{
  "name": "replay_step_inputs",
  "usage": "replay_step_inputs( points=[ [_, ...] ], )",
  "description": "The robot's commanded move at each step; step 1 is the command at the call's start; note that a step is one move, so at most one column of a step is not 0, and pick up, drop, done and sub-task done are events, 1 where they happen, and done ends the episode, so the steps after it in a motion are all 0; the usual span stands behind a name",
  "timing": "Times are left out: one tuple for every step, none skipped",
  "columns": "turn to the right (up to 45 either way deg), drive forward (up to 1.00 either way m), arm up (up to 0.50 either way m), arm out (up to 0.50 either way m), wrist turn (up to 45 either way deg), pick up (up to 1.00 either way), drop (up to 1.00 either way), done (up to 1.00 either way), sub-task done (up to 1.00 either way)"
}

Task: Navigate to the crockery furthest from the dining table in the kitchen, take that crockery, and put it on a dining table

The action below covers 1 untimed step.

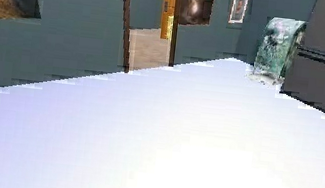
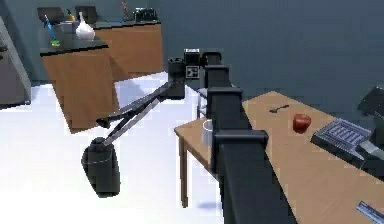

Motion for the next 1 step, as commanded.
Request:
replay_step_inputs(
  points=[
    [3.0,0.0,0.0,0.0,0.0,0.0,0.0,0.0,0.0]
  ],
)
